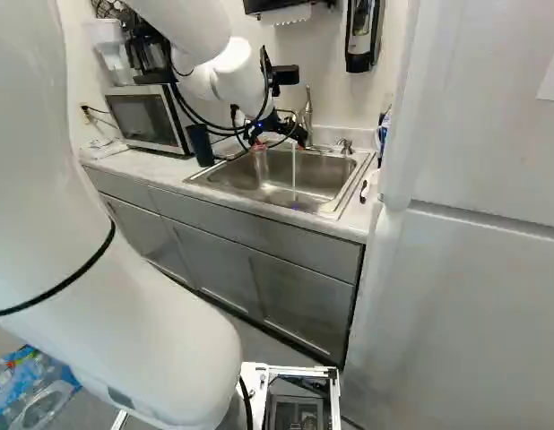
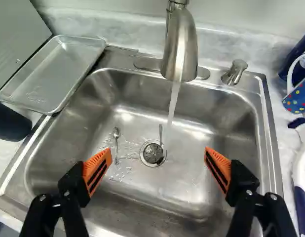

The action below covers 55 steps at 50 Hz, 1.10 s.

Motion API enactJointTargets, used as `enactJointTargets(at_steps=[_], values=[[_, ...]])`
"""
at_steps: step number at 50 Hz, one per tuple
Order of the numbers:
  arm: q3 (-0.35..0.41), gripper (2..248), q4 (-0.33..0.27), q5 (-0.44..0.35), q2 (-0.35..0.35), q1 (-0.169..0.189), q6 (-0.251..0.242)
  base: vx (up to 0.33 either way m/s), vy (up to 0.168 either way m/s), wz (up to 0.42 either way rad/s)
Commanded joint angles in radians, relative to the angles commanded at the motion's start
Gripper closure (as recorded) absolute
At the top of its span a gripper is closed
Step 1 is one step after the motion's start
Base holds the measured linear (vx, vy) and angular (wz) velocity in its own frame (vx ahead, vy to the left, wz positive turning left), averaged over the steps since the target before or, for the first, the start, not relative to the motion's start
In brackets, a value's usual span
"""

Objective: Rinse the cup and place it in the tray

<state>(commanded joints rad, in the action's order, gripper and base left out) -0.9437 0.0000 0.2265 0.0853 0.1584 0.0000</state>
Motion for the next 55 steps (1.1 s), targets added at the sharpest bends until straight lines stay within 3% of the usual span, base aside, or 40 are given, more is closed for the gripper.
enactJointTargets(at_steps=[14,55], values=[[0.004,3,0.0,0.0,0.004,-0.017,0.0,0.0,0.0,0.0],[-0.039,3,0.0,0.0,-0.041,-0.155,0.0,0.0,0.0,0.0]])
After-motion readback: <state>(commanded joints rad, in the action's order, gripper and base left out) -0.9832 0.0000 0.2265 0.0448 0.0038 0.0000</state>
